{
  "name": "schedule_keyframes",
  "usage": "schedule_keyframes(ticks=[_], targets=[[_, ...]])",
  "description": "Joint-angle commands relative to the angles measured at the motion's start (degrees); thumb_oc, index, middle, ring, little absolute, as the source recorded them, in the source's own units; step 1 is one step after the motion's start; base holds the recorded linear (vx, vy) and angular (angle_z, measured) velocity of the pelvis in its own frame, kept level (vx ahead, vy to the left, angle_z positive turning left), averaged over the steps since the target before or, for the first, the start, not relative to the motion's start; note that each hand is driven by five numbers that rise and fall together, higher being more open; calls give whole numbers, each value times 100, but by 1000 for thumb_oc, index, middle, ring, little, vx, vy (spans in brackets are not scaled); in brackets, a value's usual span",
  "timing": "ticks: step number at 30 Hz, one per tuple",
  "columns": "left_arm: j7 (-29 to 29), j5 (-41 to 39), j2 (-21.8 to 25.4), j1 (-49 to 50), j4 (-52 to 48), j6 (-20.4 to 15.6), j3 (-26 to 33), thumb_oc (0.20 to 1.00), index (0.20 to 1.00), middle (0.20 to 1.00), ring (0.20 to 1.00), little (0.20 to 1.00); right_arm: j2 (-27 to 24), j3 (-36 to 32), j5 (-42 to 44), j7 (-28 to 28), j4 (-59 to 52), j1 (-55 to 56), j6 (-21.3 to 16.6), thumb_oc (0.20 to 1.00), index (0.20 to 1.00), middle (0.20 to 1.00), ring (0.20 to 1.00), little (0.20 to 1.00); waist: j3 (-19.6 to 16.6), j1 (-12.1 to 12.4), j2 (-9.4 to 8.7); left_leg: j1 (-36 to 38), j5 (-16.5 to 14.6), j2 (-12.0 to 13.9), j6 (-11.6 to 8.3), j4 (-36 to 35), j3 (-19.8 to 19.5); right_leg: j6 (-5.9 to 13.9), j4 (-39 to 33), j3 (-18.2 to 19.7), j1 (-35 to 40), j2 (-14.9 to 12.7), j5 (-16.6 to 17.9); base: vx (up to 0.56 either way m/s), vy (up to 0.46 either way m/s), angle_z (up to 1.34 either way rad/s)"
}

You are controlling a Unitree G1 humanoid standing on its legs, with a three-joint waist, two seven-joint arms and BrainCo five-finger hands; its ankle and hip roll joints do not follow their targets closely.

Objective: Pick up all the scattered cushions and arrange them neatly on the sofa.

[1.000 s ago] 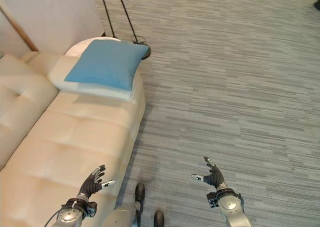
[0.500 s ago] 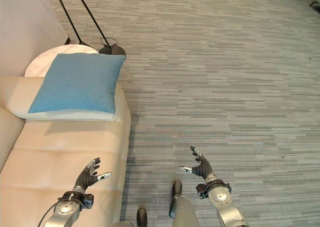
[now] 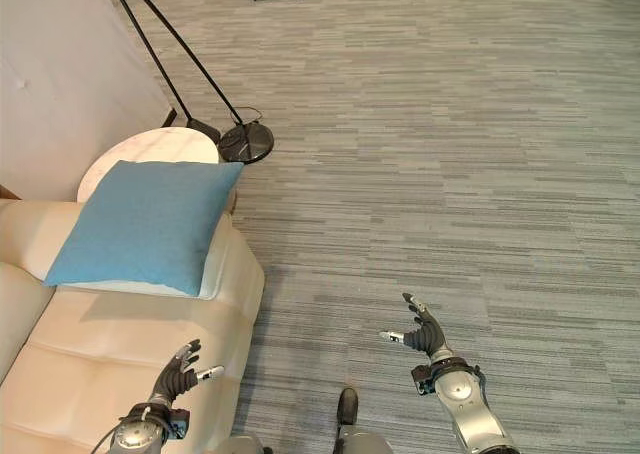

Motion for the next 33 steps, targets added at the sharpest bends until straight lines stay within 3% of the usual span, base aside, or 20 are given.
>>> schedule_keyframes(ticks=[1, 3, 6, 8, 10, 11, 13, 16, 19, 20, 22, 23, 25, 26, 27, 28, 30, 33], targets=[[252, 223, 147, -92, 133, -130, 226, 1000, 1000, 1000, 1000, 1000, -48, -222, 85, -151, -370, 44, -298, 1000, 1000, 1000, 1000, 1000, -89, 126, 104, -367, 886, -30, 86, -1397, 418, 844, 320, -227, 554, -252, -876, 392, 25, 34], [365, 205, 159, -99, 252, -117, 346, 1000, 1000, 1000, 1000, 1000, -12, -200, 117, -203, -317, 17, -297, 1000, 1000, 1000, 1000, 1000, -98, 228, 136, -529, 1243, -45, 19, -2157, 555, 893, 272, -266, 808, -130, -1006, 400, 50, 38], [465, 130, 166, -15, 258, -109, 532, 1000, 1000, 1000, 1000, 1000, -7, -171, 91, -194, -287, 66, -293, 1000, 1000, 1000, 1000, 1000, -184, 299, 136, -649, 1385, -1, -25, -2738, 973, 962, 293, -277, 1212, -73, -1318, 489, 118, 10], [473, 113, 180, 100, 243, -94, 662, 1000, 1000, 1000, 1000, 1000, 9, -161, 87, -139, -306, 104, -277, 1000, 1000, 1000, 1000, 1000, -292, 362, 139, -548, 1427, 118, 52, -2727, 1347, 986, 379, -295, 1384, -31, -1430, 484, 139, 15], [553, 89, 190, 173, 347, -98, 790, 1000, 1000, 1000, 1000, 1000, 67, -100, 44, -102, -273, 120, -253, 1000, 1000, 1000, 1000, 1000, -390, 467, 43, -549, 1552, 104, 134, -2349, 1272, 1010, 586, -348, 1511, -136, -1471, 503, 129, -1], [591, 14, 163, 209, 436, -109, 886, 1000, 1000, 1000, 1000, 1000, 112, -76, 46, -87, -240, 114, -253, 1000, 1000, 1000, 1000, 1000, -461, 549, -47, -558, 1469, 48, 188, -2206, 1221, 1107, 726, -419, 1542, -271, -1412, 475, 152, -10], [663, -168, 168, 196, 573, -109, 1030, 1000, 1000, 1000, 1000, 1000, 233, -22, -6, -33, -221, 103, -232, 1000, 1000, 1000, 1000, 1000, -432, 676, -249, -442, 1266, -146, 382, -2066, 1109, 1378, 1625, -426, 1284, -634, -750, 392, 195, 5], [746, -265, 253, 191, 577, -134, 1145, 1000, 1000, 1000, 1000, 1000, 294, 33, -73, -41, -316, 92, -286, 1000, 1000, 1000, 1000, 1000, -371, 688, -307, -128, 896, -427, 657, -2068, 769, 1495, 2944, -272, 749, -861, -226, 336, 172, 50], [786, -355, 236, 192, 619, -185, 1161, 1000, 1000, 1000, 1000, 1000, 311, 77, -97, -26, -393, 76, -332, 1000, 1000, 1000, 1000, 1000, -280, 637, -104, 311, 790, -453, 798, -2232, 378, 1255, 3343, -284, 16, -818, -258, 228, 67, 96], [786, -355, 235, 192, 619, -186, 1161, 1000, 1000, 1000, 1000, 1000, 310, 78, -97, -26, -393, 76, -332, 1000, 1000, 1000, 1000, 1000, -275, 624, -107, 314, 790, -461, 799, -2233, 367, 1257, 3353, -296, 22, -827, -268, 212, 8, 77], [751, -401, 219, 202, 684, -203, 1137, 1000, 1000, 1000, 1000, 1000, 274, 80, -99, -9, -410, 94, -325, 1000, 1000, 1000, 1000, 1000, -205, 534, -13, 523, 733, -492, 774, -2262, 39, 1132, 3041, -309, -265, -754, -568, 302, -53, 119], [792, -526, 218, 144, 724, -264, 1136, 1000, 1000, 1000, 1000, 1000, 258, 97, -26, -16, -326, 81, -347, 1000, 1000, 1000, 1000, 1000, -83, 419, 49, 780, 701, -611, 688, -2375, -583, 1070, 2053, 111, -691, -368, -716, 373, -140, 138], [804, -533, 218, 25, 783, -286, 1119, 1000, 1000, 1000, 1000, 1000, 245, 70, 34, -30, -278, 111, -344, 1000, 1000, 1000, 1000, 1000, 0, 312, 15, 887, 656, -744, 628, -2404, -1060, 1150, 1357, 556, -865, -104, -553, 270, -144, 153], [804, -533, 218, 23, 784, -286, 1120, 1000, 1000, 1000, 1000, 1000, 245, 71, 34, -30, -277, 108, -344, 1000, 1000, 1000, 1000, 1000, -9, 303, 15, 871, 665, -744, 628, -2403, -1067, 1150, 1335, 548, -867, -105, -534, 259, -134, 181], [825, -454, 231, -87, 755, -310, 1082, 1000, 1000, 1000, 1000, 1000, 200, 4, 18, -64, -280, 148, -332, 1000, 1000, 1000, 1000, 1000, 35, 190, -3, 970, 569, -860, 584, -2398, -1525, 1233, 1059, 970, -1022, 13, -366, 229, -128, 155], [798, -410, 239, -115, 722, -336, 1015, 1000, 1000, 1000, 1000, 1000, 199, -38, 73, -55, -268, 198, -352, 1000, 1000, 1000, 1000, 1000, 16, 190, -50, 952, 514, -952, 570, -2331, -1707, 1210, 913, 1081, -922, -23, -352, 297, -184, 143], [745, -340, 238, -160, 732, -336, 952, 1000, 1000, 1000, 1000, 1000, 192, -122, 135, -28, -227, 278, -395, 1000, 1000, 1000, 1000, 1000, -42, 140, -70, 920, 407, -1055, 529, -2167, -2056, 1132, 805, 1049, -702, -137, -284, 194, -191, 206], [739, -364, 281, -229, 620, -365, 911, 1000, 1000, 1000, 1000, 1000, 111, -192, 176, -38, -246, 259, -406, 1000, 1000, 1000, 1000, 1000, -112, 85, -29, 826, 328, -1035, 404, -1992, -2174, 1070, 756, 759, -507, -236, -322, 161, -204, 144]])
